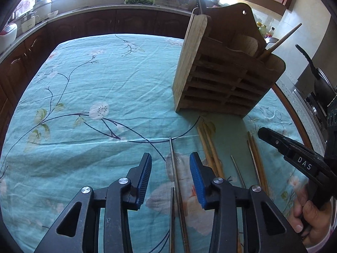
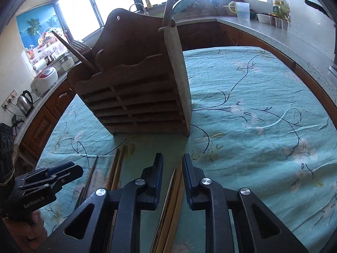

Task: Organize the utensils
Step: 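Grasp a wooden chopstick with the right tool while the left tool grasps a thin chopstick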

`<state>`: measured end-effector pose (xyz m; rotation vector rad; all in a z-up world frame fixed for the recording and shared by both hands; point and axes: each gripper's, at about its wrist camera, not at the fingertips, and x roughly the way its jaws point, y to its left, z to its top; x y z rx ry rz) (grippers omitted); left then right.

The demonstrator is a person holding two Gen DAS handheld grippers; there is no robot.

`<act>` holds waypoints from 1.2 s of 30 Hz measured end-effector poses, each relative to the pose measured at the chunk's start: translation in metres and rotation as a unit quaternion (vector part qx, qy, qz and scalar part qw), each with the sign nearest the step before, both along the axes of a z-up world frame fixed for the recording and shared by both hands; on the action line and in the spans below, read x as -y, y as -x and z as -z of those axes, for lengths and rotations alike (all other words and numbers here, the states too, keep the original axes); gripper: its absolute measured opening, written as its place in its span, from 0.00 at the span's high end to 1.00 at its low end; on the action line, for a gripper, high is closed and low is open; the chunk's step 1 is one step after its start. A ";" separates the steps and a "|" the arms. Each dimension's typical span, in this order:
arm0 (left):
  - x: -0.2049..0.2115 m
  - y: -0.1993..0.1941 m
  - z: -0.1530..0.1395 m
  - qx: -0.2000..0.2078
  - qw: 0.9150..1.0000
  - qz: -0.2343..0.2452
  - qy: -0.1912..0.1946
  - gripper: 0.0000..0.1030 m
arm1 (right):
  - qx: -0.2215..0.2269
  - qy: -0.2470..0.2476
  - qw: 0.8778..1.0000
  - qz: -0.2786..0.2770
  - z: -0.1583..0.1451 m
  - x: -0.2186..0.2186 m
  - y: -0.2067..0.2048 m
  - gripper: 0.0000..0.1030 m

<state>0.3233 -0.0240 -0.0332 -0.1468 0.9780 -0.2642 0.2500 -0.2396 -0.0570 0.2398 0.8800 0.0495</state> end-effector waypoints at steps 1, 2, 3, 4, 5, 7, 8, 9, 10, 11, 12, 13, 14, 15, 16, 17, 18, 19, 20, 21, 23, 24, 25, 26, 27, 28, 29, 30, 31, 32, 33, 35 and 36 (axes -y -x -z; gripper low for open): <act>0.001 -0.004 0.002 -0.002 1.000 0.001 -0.002 0.65 | -0.004 0.001 1.000 -0.002 0.003 0.000 -0.003 0.84; 0.002 -0.007 0.005 -0.004 1.000 0.002 -0.003 0.65 | -0.008 0.006 1.000 -0.003 0.005 0.000 -0.006 0.85; 0.003 -0.010 0.007 -0.006 1.000 0.004 -0.003 0.65 | -0.011 0.010 1.000 -0.004 0.007 -0.001 -0.009 0.86; 0.005 -0.012 0.009 -0.009 1.000 0.007 -0.004 0.67 | -0.015 0.012 1.000 -0.005 0.009 -0.001 -0.012 0.87; 0.006 -0.015 0.011 -0.011 1.000 0.009 -0.006 0.69 | -0.020 0.016 1.000 -0.006 0.011 -0.001 -0.014 0.88; 0.010 -0.020 0.018 -0.020 1.000 0.014 -0.009 0.73 | -0.031 0.029 0.999 -0.005 0.017 -0.003 -0.018 0.90; 0.011 -0.022 0.020 -0.021 1.000 0.015 -0.010 0.73 | -0.035 0.037 0.999 -0.004 0.020 -0.004 -0.019 0.91; 0.013 -0.023 0.021 -0.017 1.000 0.016 -0.015 0.73 | -0.036 0.047 0.998 -0.001 0.021 -0.005 -0.020 0.91; 0.016 -0.023 0.021 -0.015 0.999 0.018 -0.022 0.74 | -0.037 0.050 0.998 -0.001 0.023 -0.006 -0.020 0.91; 0.019 -0.024 0.022 -0.015 0.999 0.020 -0.027 0.74 | -0.036 0.054 0.998 -0.002 0.023 -0.007 -0.019 0.91; 0.021 -0.024 0.022 -0.014 0.999 0.021 -0.031 0.74 | -0.034 0.057 0.998 -0.002 0.023 -0.009 -0.018 0.91; 0.023 -0.024 0.022 -0.013 0.999 0.023 -0.036 0.74 | -0.033 0.062 0.998 -0.002 0.024 -0.010 -0.016 0.91; 0.025 -0.024 0.022 -0.011 0.999 0.026 -0.042 0.75 | -0.032 0.068 0.997 -0.004 0.024 -0.012 -0.015 0.91; 0.028 -0.024 0.022 -0.009 0.998 0.028 -0.049 0.76 | -0.032 0.075 0.997 -0.006 0.024 -0.014 -0.015 0.91; 0.031 -0.024 0.023 -0.005 0.998 0.031 -0.058 0.79 | -0.032 0.080 0.996 -0.007 0.024 -0.015 -0.014 0.91; 0.035 -0.024 0.024 -0.001 0.997 0.033 -0.067 0.84 | -0.032 0.082 0.996 -0.008 0.024 -0.016 -0.013 0.91; 0.037 -0.024 0.025 0.003 0.997 0.035 -0.073 0.87 | -0.032 0.079 0.996 -0.009 0.024 -0.017 -0.014 0.91; 0.037 -0.024 0.025 0.005 0.997 0.035 -0.074 0.93 | -0.032 0.076 0.997 -0.010 0.024 -0.017 -0.015 0.91; 0.037 -0.025 0.026 0.004 0.997 0.036 -0.070 0.96 | -0.032 0.074 0.997 -0.011 0.024 -0.017 -0.015 0.92; 0.037 -0.025 0.025 0.003 0.997 0.036 -0.066 0.96 | -0.031 0.073 0.997 -0.010 0.024 -0.016 -0.014 0.93; 0.034 -0.021 0.022 0.002 0.998 0.035 -0.056 0.97 | -0.031 0.058 0.998 -0.006 0.022 -0.014 -0.014 0.94; 0.032 -0.021 0.021 0.000 0.998 0.033 -0.048 0.98 | -0.030 0.041 0.999 -0.002 0.021 -0.011 -0.012 0.94; 0.030 -0.019 0.019 -0.001 0.999 0.031 -0.039 0.98 | -0.024 0.022 0.999 0.001 0.018 -0.008 -0.010 0.95; 0.026 -0.016 0.016 0.003 0.999 0.028 -0.031 0.98 | -0.018 0.013 1.000 0.005 0.012 -0.005 -0.007 0.95; 0.023 -0.012 0.011 0.009 0.999 0.027 -0.025 0.98 | -0.009 0.007 1.000 0.009 0.005 -0.003 -0.002 0.95; 0.020 -0.008 0.007 0.014 0.999 0.025 -0.017 0.98 | 0.002 -0.005 1.000 0.010 -0.002 0.000 0.003 0.95; 0.016 -0.004 0.001 0.018 1.000 0.024 -0.006 0.98 | 0.010 -0.014 1.000 0.012 -0.009 0.003 0.009 0.95; 0.013 0.000 -0.005 0.024 0.999 0.024 0.008 0.98 | 0.020 -0.018 1.000 0.013 -0.018 0.005 0.014 0.95; 0.009 0.005 -0.011 0.030 0.999 0.022 0.020 0.98 | 0.032 -0.023 0.999 0.013 -0.027 0.007 0.020 0.95; 0.004 0.010 -0.017 0.037 0.999 0.020 0.031 0.98 | 0.043 -0.027 0.999 0.014 -0.035 0.009 0.026 0.95; 0.000 0.015 -0.024 0.044 0.998 0.020 0.044 0.98 | 0.055 -0.032 0.998 0.016 -0.045 0.011 0.032 0.96; -0.009 0.025 -0.037 0.056 0.996 0.019 0.065 0.98 | 0.079 -0.048 0.996 0.015 -0.062 0.017 0.043 0.96; -0.013 0.030 -0.043 0.063 0.995 0.019 0.072 0.98 | 0.090 -0.050 0.995 0.017 -0.070 0.018 0.049 0.96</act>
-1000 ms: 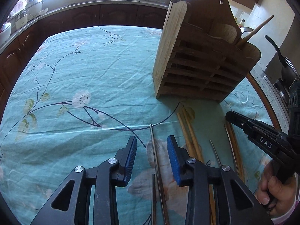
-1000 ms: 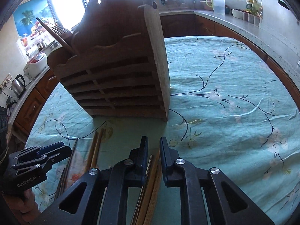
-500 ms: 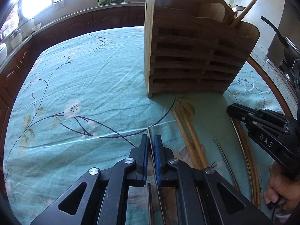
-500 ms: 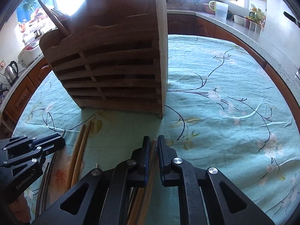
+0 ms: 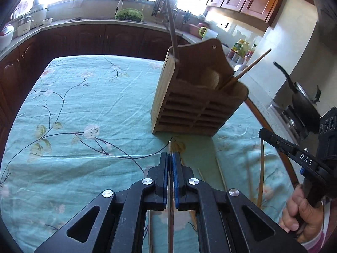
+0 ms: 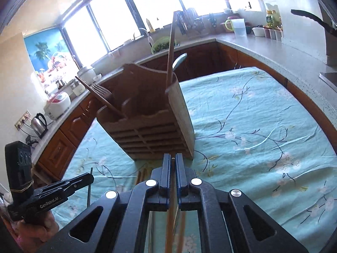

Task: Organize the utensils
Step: 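Grasp a wooden chopstick with the right tool while the left tool grasps a thin chopstick, then carry both chopsticks up and insert them into the wooden holder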

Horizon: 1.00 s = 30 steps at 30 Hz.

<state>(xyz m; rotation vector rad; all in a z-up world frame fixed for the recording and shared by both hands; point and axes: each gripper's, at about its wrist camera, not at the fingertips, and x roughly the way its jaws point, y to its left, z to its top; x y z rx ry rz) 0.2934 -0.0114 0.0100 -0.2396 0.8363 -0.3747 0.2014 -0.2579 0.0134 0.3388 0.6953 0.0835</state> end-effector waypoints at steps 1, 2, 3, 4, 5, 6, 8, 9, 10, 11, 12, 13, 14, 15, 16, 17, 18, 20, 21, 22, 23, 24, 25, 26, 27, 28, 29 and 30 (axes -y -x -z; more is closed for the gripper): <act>-0.003 0.005 -0.005 0.007 1.000 0.001 0.007 0.98 | 0.008 0.002 1.000 0.001 -0.007 0.002 0.002 0.96; -0.006 0.010 -0.010 0.011 1.000 0.002 0.014 0.98 | 0.016 0.004 1.000 0.002 -0.012 0.002 0.006 0.96; -0.009 0.015 -0.015 0.016 1.000 0.002 0.020 0.98 | 0.021 0.005 1.000 0.002 -0.017 0.003 0.008 0.96; -0.012 0.020 -0.019 0.021 0.999 0.001 0.025 0.98 | 0.023 0.009 1.000 0.005 -0.021 0.004 0.003 0.96; -0.014 0.027 -0.024 0.026 0.999 0.002 0.030 0.98 | 0.026 0.007 1.000 0.007 -0.024 0.007 0.002 0.96; -0.016 0.031 -0.029 0.031 0.999 0.002 0.035 0.98 | 0.028 0.002 1.000 0.008 -0.027 0.008 0.003 0.96; -0.021 0.041 -0.039 0.043 0.998 0.004 0.042 0.98 | 0.035 -0.006 0.999 0.010 -0.035 0.011 0.007 0.96; -0.023 0.046 -0.043 0.050 0.998 0.005 0.044 0.98 | 0.042 -0.005 0.999 0.010 -0.040 0.011 0.010 0.96; -0.026 0.051 -0.046 0.056 0.997 0.005 0.044 0.98 | 0.050 -0.004 0.999 0.010 -0.045 0.011 0.014 0.96; -0.029 0.056 -0.050 0.062 0.997 0.005 0.044 0.98 | 0.057 -0.004 0.998 0.009 -0.051 0.010 0.018 0.96; -0.031 0.061 -0.053 0.066 0.997 0.005 0.045 0.98 | 0.064 -0.004 0.998 0.008 -0.055 0.009 0.022 0.96; -0.033 0.065 -0.055 0.070 0.996 0.005 0.047 0.98 | 0.071 -0.003 0.997 0.006 -0.059 0.008 0.025 0.96; -0.035 0.068 -0.059 0.073 0.996 0.005 0.048 0.98 | 0.078 -0.002 0.997 0.005 -0.065 0.007 0.029 0.96; -0.037 0.071 -0.062 0.077 0.996 0.005 0.049 0.98 | 0.085 0.001 0.996 0.005 -0.070 0.005 0.033 0.96; -0.038 0.074 -0.065 0.081 0.995 0.004 0.050 0.98 | 0.091 0.005 0.996 0.005 -0.075 0.003 0.036 0.96; -0.039 0.077 -0.068 0.085 0.995 0.004 0.051 0.98 | 0.098 0.009 0.995 0.005 -0.081 0.002 0.039 0.96; -0.041 0.080 -0.070 0.089 0.995 0.005 0.052 0.98 | 0.105 0.010 0.994 0.005 -0.085 0.001 0.042 0.96; -0.044 0.086 -0.076 0.097 0.994 0.005 0.054 0.98 | 0.117 0.010 0.993 0.005 -0.094 0.001 0.045 0.96; -0.045 0.088 -0.079 0.100 0.993 0.005 0.054 0.98 | 0.122 0.012 0.992 0.005 -0.099 0.001 0.047 0.96; -0.046 0.090 -0.081 0.104 0.993 0.004 0.055 0.98 | 0.128 0.014 0.992 0.006 -0.102 0.001 0.048 0.96; -0.047 0.091 -0.083 0.108 0.993 0.004 0.055 0.98 | 0.133 0.015 0.991 0.007 -0.106 0.001 0.049 0.96; -0.048 0.092 -0.084 0.112 0.992 0.003 0.055 0.98 | 0.137 0.015 0.990 0.008 -0.109 0.002 0.049 0.96; -0.048 0.092 -0.086 0.114 0.992 0.003 0.056 0.98 | 0.140 0.016 0.990 0.009 -0.112 0.002 0.049 0.96; -0.049 0.093 -0.087 0.117 0.991 0.002 0.056 0.98 | 0.143 0.017 0.990 0.010 -0.114 0.002 0.048 0.96; -0.050 0.094 -0.089 0.120 0.991 0.001 0.057 0.98 | 0.146 0.016 0.989 0.011 -0.115 0.003 0.048 0.96; -0.051 0.093 -0.089 0.123 0.991 -0.001 0.057 0.98 | 0.148 0.015 0.989 0.012 -0.116 0.003 0.048 0.96; -0.052 0.093 -0.090 0.125 0.990 -0.002 0.057 0.98 | 0.149 0.016 0.989 0.013 -0.117 0.003 0.046 0.96; -0.053 0.092 -0.090 0.127 0.990 -0.003 0.058 0.98 | 0.151 0.016 0.988 0.013 -0.118 0.003 0.045 0.96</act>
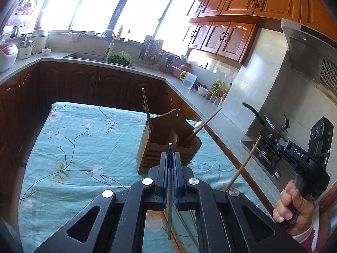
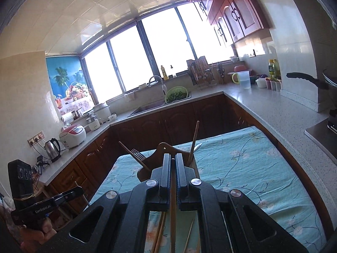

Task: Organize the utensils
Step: 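Carry both chopsticks up and insert them into the wooden holder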

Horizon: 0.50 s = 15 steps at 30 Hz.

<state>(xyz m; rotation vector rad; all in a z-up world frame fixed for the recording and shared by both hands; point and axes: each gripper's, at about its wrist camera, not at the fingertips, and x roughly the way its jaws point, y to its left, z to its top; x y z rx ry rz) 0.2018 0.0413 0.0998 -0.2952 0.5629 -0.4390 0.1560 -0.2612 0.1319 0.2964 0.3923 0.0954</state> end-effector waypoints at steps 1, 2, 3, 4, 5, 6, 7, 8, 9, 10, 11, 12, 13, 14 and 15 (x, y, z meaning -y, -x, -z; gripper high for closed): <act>-0.001 -0.001 -0.001 0.002 1.000 -0.001 0.001 0.98 | 0.002 -0.001 1.000 0.001 -0.001 0.000 -0.001 0.96; -0.001 -0.002 -0.002 0.003 1.000 -0.003 0.001 0.98 | 0.004 -0.002 1.000 0.002 -0.001 0.001 -0.002 0.96; -0.002 -0.002 -0.002 0.006 1.000 -0.004 0.002 0.98 | 0.005 -0.002 1.000 0.002 -0.002 0.003 -0.002 0.96; -0.002 -0.003 -0.003 0.008 1.000 -0.005 0.003 0.98 | 0.007 -0.004 1.000 0.003 -0.003 0.003 -0.003 0.96; -0.003 -0.004 -0.004 0.010 1.000 -0.007 0.005 0.98 | 0.010 -0.005 1.000 0.005 -0.004 0.004 -0.004 0.96; -0.004 -0.006 -0.006 0.013 1.000 -0.009 0.006 0.98 | 0.013 -0.005 1.000 0.006 -0.005 0.005 -0.005 0.96; -0.005 -0.009 -0.007 0.016 1.000 -0.010 0.007 0.98 | 0.015 -0.006 1.000 0.007 -0.006 0.007 -0.006 0.96; -0.005 -0.011 -0.008 0.018 1.000 -0.011 0.008 0.98 | 0.017 -0.007 1.000 0.009 -0.008 0.008 -0.008 0.96; -0.006 -0.014 -0.010 0.022 1.000 -0.012 0.011 0.98 | 0.019 -0.008 1.000 0.010 -0.010 0.009 -0.011 0.96; -0.006 -0.018 -0.011 0.025 1.000 -0.013 0.013 0.98 | 0.020 -0.009 1.000 0.011 -0.012 0.010 -0.013 0.96; -0.006 -0.021 -0.012 0.029 0.999 -0.015 0.014 0.98 | 0.023 -0.009 1.000 0.012 -0.014 0.012 -0.016 0.96; -0.007 -0.025 -0.015 0.034 0.999 -0.016 0.016 0.98 | 0.027 -0.010 0.999 0.015 -0.016 0.013 -0.019 0.96; -0.007 -0.029 -0.018 0.040 0.999 -0.018 0.019 0.98 | 0.031 -0.010 0.999 0.017 -0.019 0.014 -0.022 0.96; -0.007 -0.033 -0.022 0.046 0.998 -0.022 0.021 0.98 | 0.037 -0.012 0.999 0.019 -0.023 0.015 -0.025 0.96; -0.007 -0.038 -0.026 0.053 0.998 -0.026 0.024 0.98 | 0.042 -0.013 0.999 0.021 -0.026 0.016 -0.028 0.96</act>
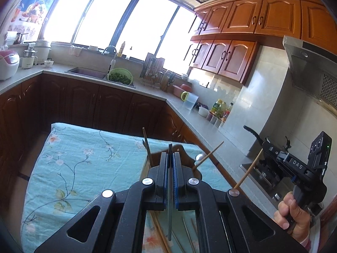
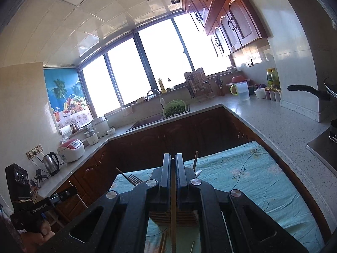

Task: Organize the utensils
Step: 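Carry both chopsticks up and insert them into the wooden holder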

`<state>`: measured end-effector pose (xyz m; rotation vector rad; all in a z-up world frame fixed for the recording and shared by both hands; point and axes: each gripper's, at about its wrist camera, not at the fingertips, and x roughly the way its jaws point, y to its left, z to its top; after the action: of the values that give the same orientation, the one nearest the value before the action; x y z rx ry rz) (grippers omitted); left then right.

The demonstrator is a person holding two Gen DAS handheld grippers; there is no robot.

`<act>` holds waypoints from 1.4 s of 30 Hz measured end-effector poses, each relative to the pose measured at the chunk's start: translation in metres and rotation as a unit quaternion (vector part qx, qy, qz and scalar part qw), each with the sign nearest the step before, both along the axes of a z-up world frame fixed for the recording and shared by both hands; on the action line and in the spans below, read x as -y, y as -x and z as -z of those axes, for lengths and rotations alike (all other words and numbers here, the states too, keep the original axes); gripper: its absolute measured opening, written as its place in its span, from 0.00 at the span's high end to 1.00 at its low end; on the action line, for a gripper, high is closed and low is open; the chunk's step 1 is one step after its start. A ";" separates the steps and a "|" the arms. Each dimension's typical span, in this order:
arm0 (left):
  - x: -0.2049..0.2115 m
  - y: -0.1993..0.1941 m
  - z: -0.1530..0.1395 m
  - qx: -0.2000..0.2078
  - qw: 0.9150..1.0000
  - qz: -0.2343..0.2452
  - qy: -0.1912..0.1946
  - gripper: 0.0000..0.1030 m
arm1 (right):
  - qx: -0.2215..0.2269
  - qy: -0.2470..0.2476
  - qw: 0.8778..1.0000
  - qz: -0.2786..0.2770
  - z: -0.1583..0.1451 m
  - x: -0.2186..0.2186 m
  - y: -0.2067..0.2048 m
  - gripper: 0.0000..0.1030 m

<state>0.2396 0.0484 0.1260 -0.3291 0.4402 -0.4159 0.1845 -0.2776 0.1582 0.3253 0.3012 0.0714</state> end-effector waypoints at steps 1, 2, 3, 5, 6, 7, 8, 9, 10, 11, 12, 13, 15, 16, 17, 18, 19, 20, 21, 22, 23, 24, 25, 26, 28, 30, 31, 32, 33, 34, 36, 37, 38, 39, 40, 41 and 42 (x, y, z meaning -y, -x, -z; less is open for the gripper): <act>0.000 -0.005 -0.004 0.008 1.000 -0.003 0.002 0.98 | 0.005 -0.001 1.000 0.003 -0.004 0.001 -0.004 0.96; 0.000 -0.010 -0.009 0.016 1.000 -0.008 0.004 0.98 | 0.011 -0.002 1.000 0.006 -0.008 0.003 -0.008 0.96; 0.000 -0.015 -0.014 0.025 1.000 -0.012 0.006 0.98 | 0.018 -0.002 1.000 0.010 -0.012 0.004 -0.012 0.96; 0.001 -0.027 -0.022 0.042 0.999 -0.021 0.010 0.98 | 0.031 -0.001 0.999 0.020 -0.021 0.007 -0.020 0.96; 0.002 -0.033 -0.026 0.048 0.998 -0.026 0.013 0.98 | 0.037 -0.001 0.999 0.026 -0.025 0.009 -0.025 0.96; 0.003 -0.039 -0.029 0.054 0.998 -0.031 0.017 0.98 | 0.043 -0.002 0.999 0.031 -0.028 0.010 -0.030 0.96; 0.003 -0.044 -0.029 0.060 0.997 -0.037 0.019 0.98 | 0.048 -0.002 0.998 0.037 -0.031 0.013 -0.036 0.96; 0.005 -0.050 -0.029 0.066 0.997 -0.045 0.020 0.98 | 0.051 -0.004 0.998 0.042 -0.033 0.015 -0.042 0.96; 0.006 -0.055 -0.027 0.071 0.996 -0.052 0.021 0.98 | 0.054 -0.006 0.997 0.045 -0.033 0.017 -0.047 0.96; 0.008 -0.061 -0.024 0.075 0.995 -0.059 0.023 0.98 | 0.056 -0.005 0.997 0.051 -0.032 0.018 -0.053 0.96; 0.010 -0.068 -0.020 0.075 0.995 -0.065 0.025 0.98 | 0.057 -0.005 0.997 0.055 -0.032 0.019 -0.058 0.96; 0.013 -0.073 -0.014 0.075 0.994 -0.071 0.028 0.98 | 0.059 -0.005 0.997 0.057 -0.029 0.020 -0.063 0.96; 0.021 -0.083 0.002 0.072 0.994 -0.081 0.030 0.98 | 0.062 0.000 0.996 0.064 -0.022 0.019 -0.070 0.96; 0.026 -0.088 0.012 0.070 0.993 -0.086 0.029 0.98 | 0.062 0.002 0.996 0.065 -0.016 0.018 -0.072 0.96; 0.031 -0.091 0.020 0.068 0.993 -0.090 0.028 0.98 | 0.064 0.001 0.996 0.065 -0.010 0.017 -0.073 0.96; 0.037 -0.093 0.028 0.066 0.993 -0.095 0.025 0.98 | 0.066 0.002 0.996 0.067 -0.004 0.016 -0.073 0.96; 0.041 -0.097 0.035 0.063 0.993 -0.098 0.021 0.98 | 0.067 0.004 0.995 0.070 0.002 0.014 -0.074 0.96; 0.046 -0.098 0.042 0.061 0.993 -0.100 0.019 0.98 | 0.067 0.004 0.995 0.071 0.007 0.014 -0.074 0.96; 0.051 -0.100 0.049 0.059 0.993 -0.099 0.018 0.98 | 0.067 0.004 0.995 0.071 0.014 0.013 -0.074 0.96; 0.056 -0.102 0.056 0.057 0.993 -0.098 0.017 0.98 | 0.064 0.006 0.995 0.072 0.019 0.012 -0.075 0.96; 0.061 -0.103 0.062 0.055 0.994 -0.098 0.013 0.98 | 0.060 0.006 0.996 0.070 0.024 0.011 -0.076 0.96; 0.066 -0.104 0.068 0.055 0.994 -0.096 0.010 0.98 | 0.056 0.006 0.996 0.069 0.028 0.009 -0.077 0.96; 0.070 -0.106 0.073 0.053 0.994 -0.094 0.006 0.98 | 0.052 0.006 0.996 0.069 0.033 0.008 -0.078 0.96; 0.075 -0.108 0.078 0.051 0.994 -0.092 0.002 0.98 | 0.048 0.007 0.996 0.069 0.038 0.007 -0.079 0.96; 0.080 -0.113 0.086 0.043 0.995 -0.084 -0.003 0.98 | 0.037 0.006 0.997 0.067 0.046 0.005 -0.082 0.96; 0.085 -0.119 0.093 0.033 0.996 -0.079 -0.006 0.98 | 0.026 0.006 0.997 0.066 0.054 0.003 -0.083 0.96; 0.089 -0.122 0.098 0.028 0.997 -0.076 -0.010 0.98 | 0.020 0.006 0.998 0.065 0.057 0.003 -0.084 0.96; 0.087 -0.126 0.098 0.023 0.997 -0.074 -0.011 0.98 | 0.014 0.006 0.998 0.064 0.060 0.003 -0.085 0.96; 0.086 -0.128 0.098 0.019 0.997 -0.072 -0.012 0.98 | 0.009 0.007 0.998 0.063 0.063 0.003 -0.086 0.96; 0.086 -0.126 0.102 0.015 0.997 -0.070 -0.015 0.98 | 0.003 0.007 0.998 0.062 0.066 0.002 -0.087 0.96; 0.086 -0.132 0.099 0.009 0.997 -0.071 -0.020 0.97 | -0.004 0.009 0.998 0.063 0.069 0.002 -0.087 0.96; 0.082 -0.134 0.098 0.011 0.997 -0.072 -0.020 0.97 | -0.003 0.011 0.998 0.065 0.069 0.003 -0.087 0.96; 0.079 -0.136 0.095 0.010 0.997 -0.070 -0.019 0.97 | -0.004 0.009 0.998 0.063 0.069 0.004 -0.088 0.96; 0.078 -0.138 0.092 0.008 0.997 -0.069 -0.018 0.97 | -0.006 0.008 0.998 0.062 0.068 0.005 -0.088 0.96; 0.077 -0.139 0.088 0.006 0.997 -0.069 -0.018 0.97 | -0.008 0.009 0.998 0.062 0.067 0.004 -0.089 0.96; 0.074 -0.139 0.087 0.005 0.997 -0.069 -0.018 0.97 | -0.009 0.010 0.998 0.062 0.066 0.004 -0.089 0.96; 0.074 -0.141 0.085 0.005 0.997 -0.069 -0.018 0.97 | -0.010 0.011 0.998 0.062 0.066 0.003 -0.090 0.96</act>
<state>0.3802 -0.0253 0.0406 -0.3203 0.4126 -0.2751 0.2743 -0.2808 0.0921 0.3232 0.2999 -0.0569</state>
